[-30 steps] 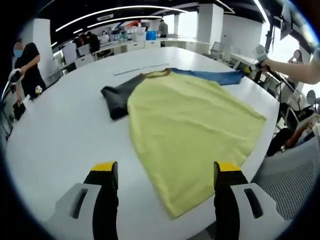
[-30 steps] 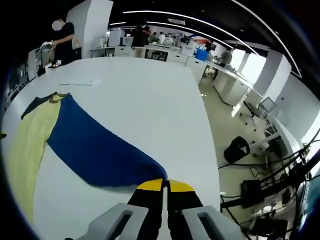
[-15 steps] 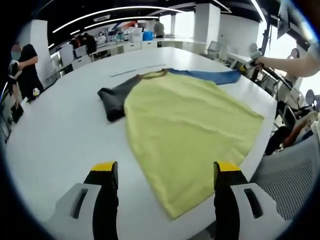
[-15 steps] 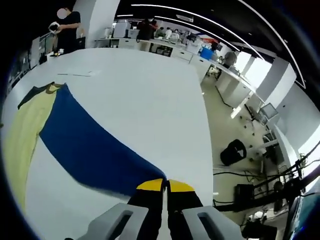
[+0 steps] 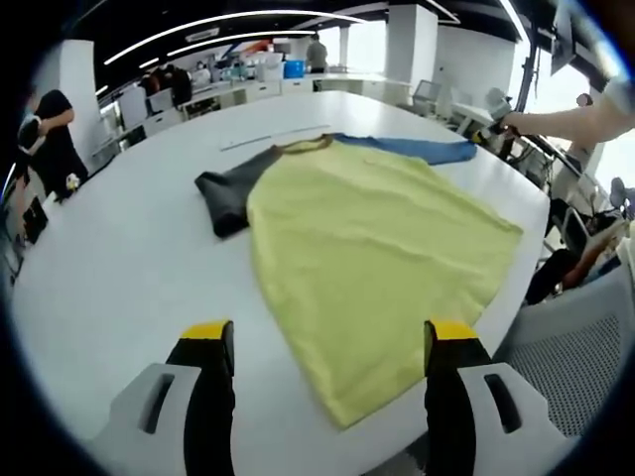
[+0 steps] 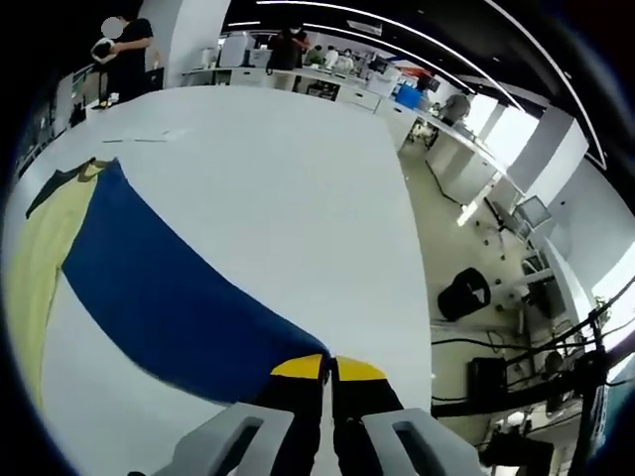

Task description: Fold the garment on the visible template until the final outline fits inside the template.

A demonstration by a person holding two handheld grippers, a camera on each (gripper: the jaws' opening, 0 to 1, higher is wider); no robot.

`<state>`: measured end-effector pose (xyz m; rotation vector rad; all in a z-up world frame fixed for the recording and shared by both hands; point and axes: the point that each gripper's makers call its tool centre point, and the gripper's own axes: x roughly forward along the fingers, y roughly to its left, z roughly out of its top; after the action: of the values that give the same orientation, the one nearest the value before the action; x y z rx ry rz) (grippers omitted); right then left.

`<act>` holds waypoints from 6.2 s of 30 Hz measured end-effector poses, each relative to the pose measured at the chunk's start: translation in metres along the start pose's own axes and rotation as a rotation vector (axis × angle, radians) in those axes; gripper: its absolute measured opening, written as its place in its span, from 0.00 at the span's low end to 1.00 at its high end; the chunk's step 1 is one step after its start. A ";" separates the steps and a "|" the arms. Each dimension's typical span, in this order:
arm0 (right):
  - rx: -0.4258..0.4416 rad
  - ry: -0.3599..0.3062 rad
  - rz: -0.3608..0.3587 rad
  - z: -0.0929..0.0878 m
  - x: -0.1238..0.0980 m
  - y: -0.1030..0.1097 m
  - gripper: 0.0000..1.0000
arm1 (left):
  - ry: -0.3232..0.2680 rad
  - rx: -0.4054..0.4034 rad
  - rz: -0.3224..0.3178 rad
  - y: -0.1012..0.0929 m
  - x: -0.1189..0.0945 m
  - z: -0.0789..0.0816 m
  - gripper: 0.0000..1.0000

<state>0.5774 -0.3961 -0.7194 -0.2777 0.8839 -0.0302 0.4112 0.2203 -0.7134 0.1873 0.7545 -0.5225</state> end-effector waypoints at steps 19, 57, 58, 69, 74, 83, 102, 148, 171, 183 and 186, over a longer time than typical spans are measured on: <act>0.232 -0.013 0.101 -0.018 -0.010 0.013 0.32 | -0.005 0.001 -0.001 0.000 -0.001 0.001 0.74; 0.188 -0.085 0.131 0.004 -0.027 0.023 0.00 | -0.018 0.016 0.013 0.004 -0.004 0.005 0.71; 0.181 -0.094 0.132 0.009 -0.030 0.023 0.00 | -0.020 0.017 0.012 0.004 -0.004 0.005 0.71; 0.186 -0.037 0.108 0.011 -0.034 0.017 0.00 | -0.027 0.016 0.008 0.001 -0.004 0.005 0.70; 0.132 0.038 0.088 -0.003 -0.016 0.008 0.00 | -0.029 0.016 0.015 0.002 -0.006 0.005 0.70; 0.114 0.056 0.092 -0.001 -0.024 0.022 0.00 | -0.028 0.027 0.015 0.002 -0.007 0.004 0.72; 0.089 0.033 0.115 0.023 -0.033 0.046 0.00 | -0.040 0.027 0.020 0.005 -0.012 0.003 0.74; 0.014 -0.067 0.244 0.117 -0.040 0.148 0.00 | -0.078 0.086 -0.007 -0.004 -0.019 0.015 0.81; -0.022 -0.093 0.351 0.146 -0.047 0.211 0.00 | -0.079 0.075 -0.035 -0.010 -0.018 0.012 0.85; -0.052 -0.106 0.390 0.154 -0.056 0.250 0.00 | -0.083 0.068 -0.037 -0.010 -0.020 0.010 0.87; -0.056 -0.105 0.404 0.157 -0.057 0.260 0.00 | -0.079 0.067 -0.039 -0.011 -0.019 0.008 0.87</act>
<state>0.6384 -0.1017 -0.6470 -0.1475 0.8241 0.3808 0.3987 0.2160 -0.6940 0.2136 0.6652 -0.5893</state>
